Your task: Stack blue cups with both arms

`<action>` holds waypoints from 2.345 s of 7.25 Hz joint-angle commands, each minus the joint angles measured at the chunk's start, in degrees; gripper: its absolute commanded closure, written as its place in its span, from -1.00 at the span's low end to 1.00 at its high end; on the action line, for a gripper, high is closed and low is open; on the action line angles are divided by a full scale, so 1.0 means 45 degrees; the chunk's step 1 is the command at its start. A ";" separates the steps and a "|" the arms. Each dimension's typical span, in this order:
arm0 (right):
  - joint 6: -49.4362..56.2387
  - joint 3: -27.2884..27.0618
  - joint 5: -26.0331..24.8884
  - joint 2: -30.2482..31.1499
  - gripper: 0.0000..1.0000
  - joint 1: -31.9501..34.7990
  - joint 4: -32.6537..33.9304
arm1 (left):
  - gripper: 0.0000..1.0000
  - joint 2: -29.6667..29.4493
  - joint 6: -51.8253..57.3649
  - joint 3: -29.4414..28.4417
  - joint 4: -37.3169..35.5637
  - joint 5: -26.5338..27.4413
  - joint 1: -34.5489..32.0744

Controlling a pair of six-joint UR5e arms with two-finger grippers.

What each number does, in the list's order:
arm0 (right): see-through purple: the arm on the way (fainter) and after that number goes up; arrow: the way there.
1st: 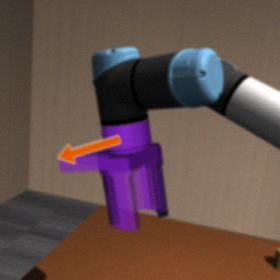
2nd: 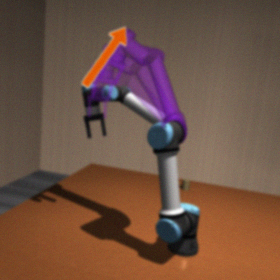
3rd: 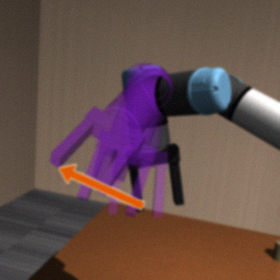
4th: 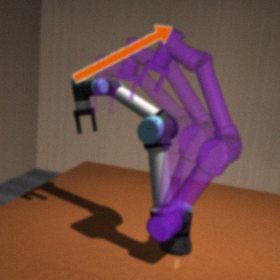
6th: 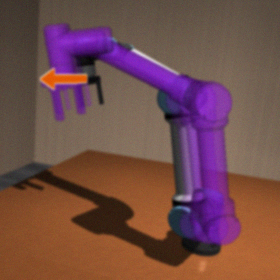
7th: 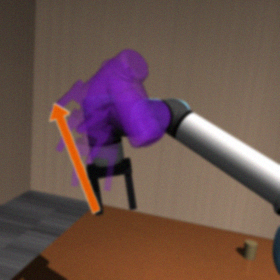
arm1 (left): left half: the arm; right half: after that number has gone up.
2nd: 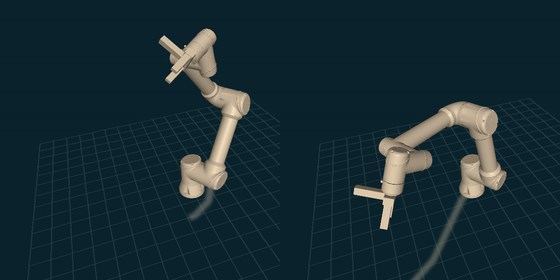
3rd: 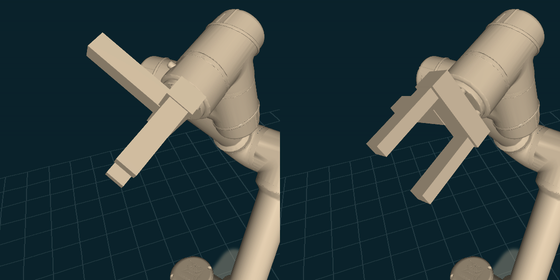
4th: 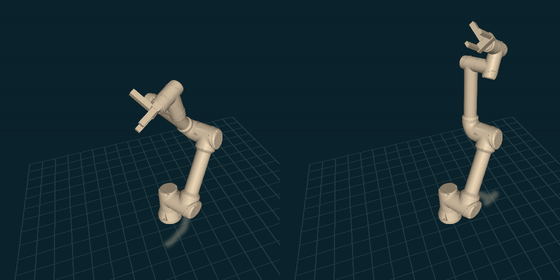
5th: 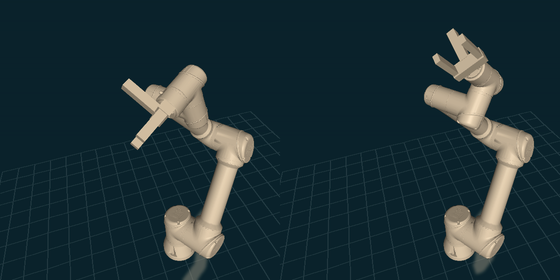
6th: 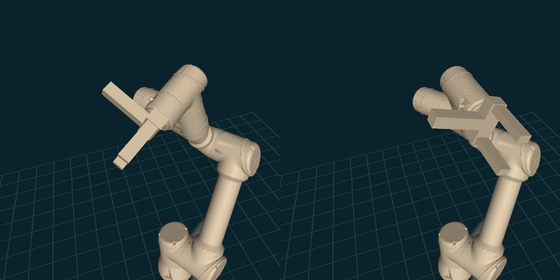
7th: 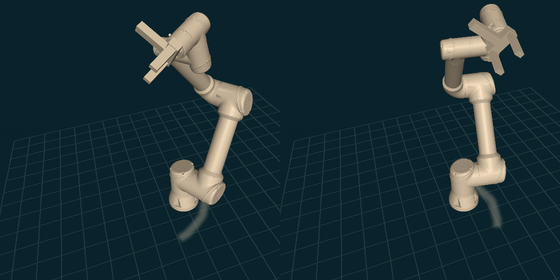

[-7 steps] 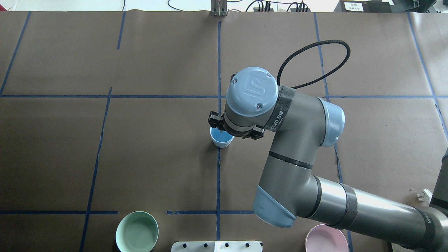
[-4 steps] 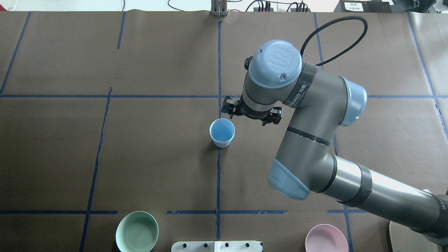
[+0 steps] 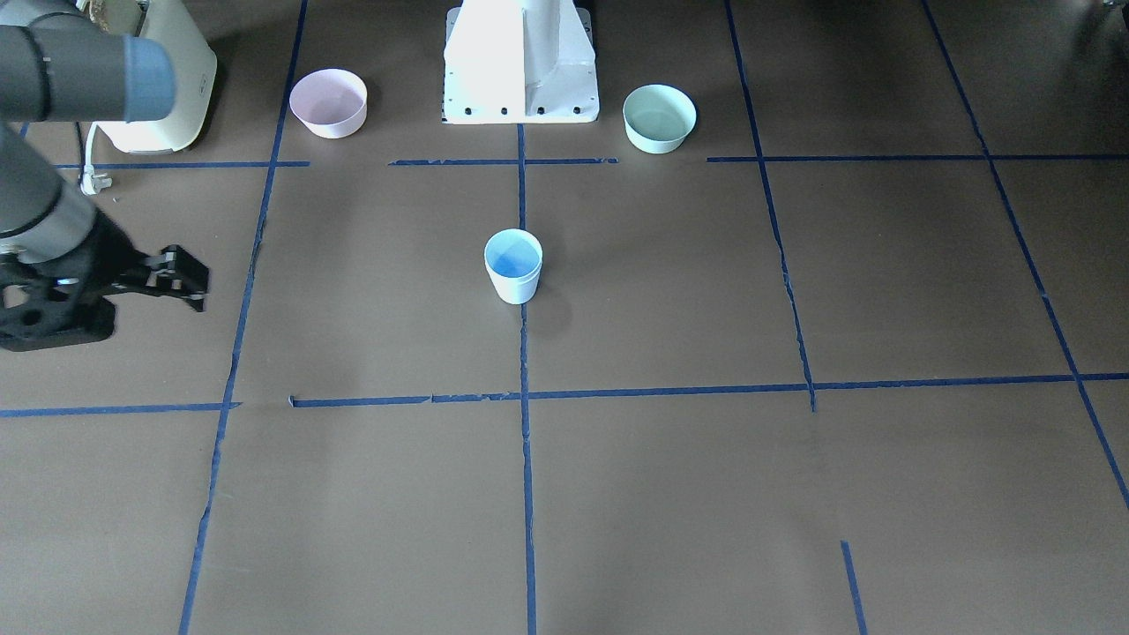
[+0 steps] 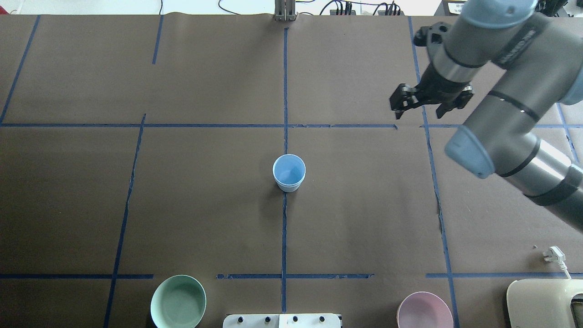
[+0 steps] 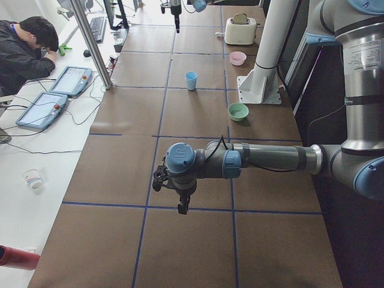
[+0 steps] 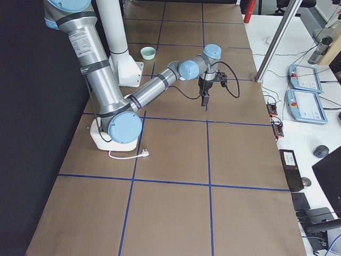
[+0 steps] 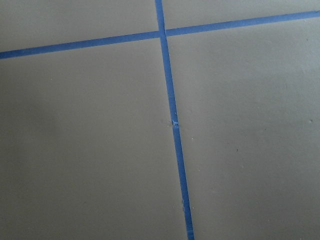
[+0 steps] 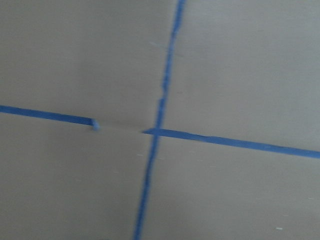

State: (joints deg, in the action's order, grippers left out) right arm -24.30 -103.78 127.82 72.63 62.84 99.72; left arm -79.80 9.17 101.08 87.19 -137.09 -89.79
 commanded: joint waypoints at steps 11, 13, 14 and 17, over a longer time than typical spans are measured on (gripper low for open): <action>0.9092 0.0034 0.1400 0.6164 -1.00 0.5704 -0.0031 | -1.00 0.0156 0.0052 -0.0256 -0.0079 0.0053 -0.0047; 0.9053 0.0034 0.1439 0.6164 -1.00 0.5704 -0.0031 | -1.00 0.0156 0.0052 -0.0236 -0.0040 0.0053 -0.0047; 0.9053 0.0034 0.1478 0.6164 -1.00 0.5704 -0.0012 | -1.00 0.0136 0.0052 -0.0255 -0.0040 0.0053 -0.0047; 0.9053 -0.0024 0.1926 0.6417 -1.00 0.5704 -0.0031 | -1.00 0.0136 0.0052 -0.0159 -0.0001 0.0053 -0.0047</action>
State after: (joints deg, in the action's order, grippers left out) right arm 16.44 -103.67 135.69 100.96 88.51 99.59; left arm -79.16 9.40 100.04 87.13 -136.85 -90.00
